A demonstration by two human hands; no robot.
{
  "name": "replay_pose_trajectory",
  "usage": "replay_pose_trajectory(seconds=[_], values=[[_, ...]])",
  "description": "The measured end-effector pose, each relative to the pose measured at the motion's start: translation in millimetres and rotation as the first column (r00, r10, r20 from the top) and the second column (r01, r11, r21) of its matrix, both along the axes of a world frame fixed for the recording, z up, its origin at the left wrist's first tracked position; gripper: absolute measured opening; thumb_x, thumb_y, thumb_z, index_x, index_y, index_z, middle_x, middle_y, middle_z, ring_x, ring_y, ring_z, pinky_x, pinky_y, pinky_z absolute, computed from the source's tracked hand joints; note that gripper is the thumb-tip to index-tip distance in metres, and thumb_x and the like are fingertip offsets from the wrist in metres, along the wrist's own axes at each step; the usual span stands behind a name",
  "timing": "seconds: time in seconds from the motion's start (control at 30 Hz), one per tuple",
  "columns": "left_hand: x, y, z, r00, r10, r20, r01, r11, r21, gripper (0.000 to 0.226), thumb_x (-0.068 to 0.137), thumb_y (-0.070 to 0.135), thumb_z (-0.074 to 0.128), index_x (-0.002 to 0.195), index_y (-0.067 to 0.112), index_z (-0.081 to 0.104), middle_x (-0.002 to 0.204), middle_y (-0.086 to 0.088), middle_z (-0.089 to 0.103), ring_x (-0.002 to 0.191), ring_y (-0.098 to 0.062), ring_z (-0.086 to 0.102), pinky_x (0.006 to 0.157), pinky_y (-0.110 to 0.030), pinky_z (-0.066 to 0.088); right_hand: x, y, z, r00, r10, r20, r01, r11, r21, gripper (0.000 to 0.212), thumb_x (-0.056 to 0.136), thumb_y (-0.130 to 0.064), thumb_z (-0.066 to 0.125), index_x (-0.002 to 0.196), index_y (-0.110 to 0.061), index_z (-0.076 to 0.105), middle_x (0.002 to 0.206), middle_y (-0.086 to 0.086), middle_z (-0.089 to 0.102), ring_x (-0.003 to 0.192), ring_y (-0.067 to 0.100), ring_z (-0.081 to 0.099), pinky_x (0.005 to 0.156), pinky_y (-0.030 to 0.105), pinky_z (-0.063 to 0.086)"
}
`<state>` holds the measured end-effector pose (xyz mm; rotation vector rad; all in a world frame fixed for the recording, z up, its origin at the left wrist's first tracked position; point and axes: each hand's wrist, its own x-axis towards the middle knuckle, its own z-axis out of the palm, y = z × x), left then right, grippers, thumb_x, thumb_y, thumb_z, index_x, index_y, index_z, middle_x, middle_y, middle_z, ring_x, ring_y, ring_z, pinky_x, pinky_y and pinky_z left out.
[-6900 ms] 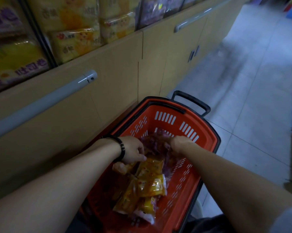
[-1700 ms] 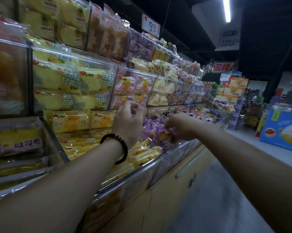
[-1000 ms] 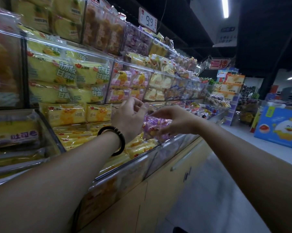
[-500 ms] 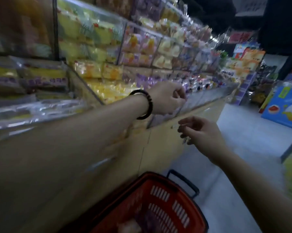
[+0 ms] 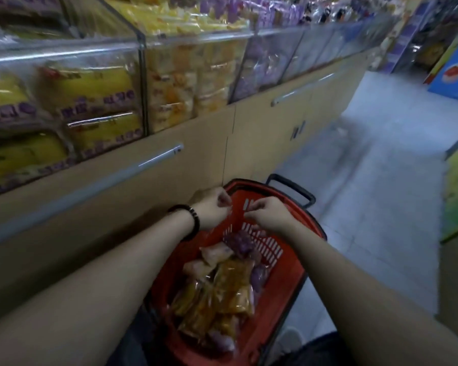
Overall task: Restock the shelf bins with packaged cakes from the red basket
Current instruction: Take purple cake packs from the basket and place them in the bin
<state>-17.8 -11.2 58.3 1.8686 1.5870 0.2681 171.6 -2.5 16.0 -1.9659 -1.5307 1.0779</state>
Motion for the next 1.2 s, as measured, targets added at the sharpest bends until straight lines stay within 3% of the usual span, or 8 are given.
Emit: replay_pose_trajectory(seconds=[0.27,0.37,0.47,0.53,0.63,0.77,0.97,1.2], values=[[-18,21,-39,0.99,-0.091,-0.109,0.087,0.996,-0.036,0.018,0.096,0.03,0.066,0.112,0.024,0.07,0.105,0.006,0.066,0.075,-0.006,0.059,0.068,-0.021,0.045,4,27,-108,0.967,-0.253,-0.038,0.229,0.923,-0.309,0.043,0.077,-0.031,0.08,0.102,0.001,0.069,0.094,0.022,0.072,0.083,0.038,0.074,0.074,0.049,0.065],[-26,30,-48,0.989,-0.088,-0.116,0.079,0.994,-0.079,0.013,0.097,0.034,0.065,0.109,0.028,0.069,0.106,0.008,0.066,0.072,-0.002,0.057,0.067,-0.021,0.047,-4,32,-141,0.98,-0.199,0.02,0.194,0.923,-0.331,0.051,0.088,-0.031,0.081,0.125,0.0,0.065,0.114,0.017,0.072,0.102,0.033,0.073,0.067,0.028,0.057],[-29,32,-56,0.98,-0.118,-0.158,0.099,0.987,-0.128,0.015,0.098,0.036,0.065,0.111,0.03,0.067,0.115,0.007,0.065,0.086,-0.01,0.061,0.073,-0.025,0.048,-16,34,-159,0.991,0.004,0.131,0.035,0.956,-0.291,0.08,0.088,-0.042,0.08,0.154,-0.014,0.044,0.147,0.01,0.055,0.134,0.033,0.056,0.104,0.035,0.051],[-29,33,-57,0.974,-0.138,-0.179,0.114,0.984,-0.137,0.019,0.098,0.037,0.065,0.115,0.029,0.068,0.122,0.006,0.064,0.1,-0.014,0.061,0.077,-0.025,0.047,-20,36,-169,0.954,0.156,0.257,-0.084,0.959,-0.272,0.093,0.084,-0.048,0.082,0.159,-0.025,0.033,0.155,0.013,0.047,0.14,0.035,0.05,0.112,0.039,0.045],[-25,36,-59,0.971,-0.159,-0.178,0.133,0.98,-0.146,0.021,0.099,0.037,0.063,0.117,0.027,0.068,0.122,0.005,0.064,0.099,-0.014,0.06,0.076,-0.024,0.047,-21,37,-180,0.948,0.154,0.279,-0.081,0.963,-0.257,0.078,0.092,-0.045,0.073,0.157,-0.03,0.034,0.149,0.016,0.053,0.133,0.037,0.056,0.109,0.042,0.048],[-20,39,-60,0.965,-0.19,-0.183,0.163,0.975,-0.152,0.019,0.1,0.039,0.062,0.114,0.028,0.068,0.116,0.006,0.066,0.087,-0.009,0.059,0.07,-0.025,0.048,-7,40,-167,0.956,0.165,0.242,-0.096,0.957,-0.275,0.051,0.097,-0.027,0.07,0.146,-0.023,0.057,0.143,0.009,0.062,0.131,0.03,0.06,0.1,0.029,0.046],[-16,40,-59,0.959,-0.212,-0.185,0.185,0.97,-0.156,0.018,0.101,0.037,0.061,0.112,0.026,0.07,0.113,0.007,0.066,0.075,-0.001,0.055,0.073,-0.028,0.054,24,55,-141,0.872,0.158,0.463,-0.042,0.967,-0.251,0.046,0.088,-0.015,0.076,0.134,-0.015,0.069,0.129,0.013,0.071,0.116,0.03,0.069,0.096,0.036,0.058],[-6,39,-58,1.0,-0.005,-0.02,-0.001,0.952,-0.307,0.026,0.101,0.048,0.057,0.114,0.026,0.062,0.108,-0.001,0.071,0.076,-0.018,0.077,0.068,-0.039,0.065,30,54,-81,0.923,0.066,0.379,-0.021,0.992,-0.123,0.038,0.089,-0.019,0.076,0.126,-0.018,0.075,0.124,0.01,0.073,0.106,0.026,0.072,0.091,0.035,0.061]])
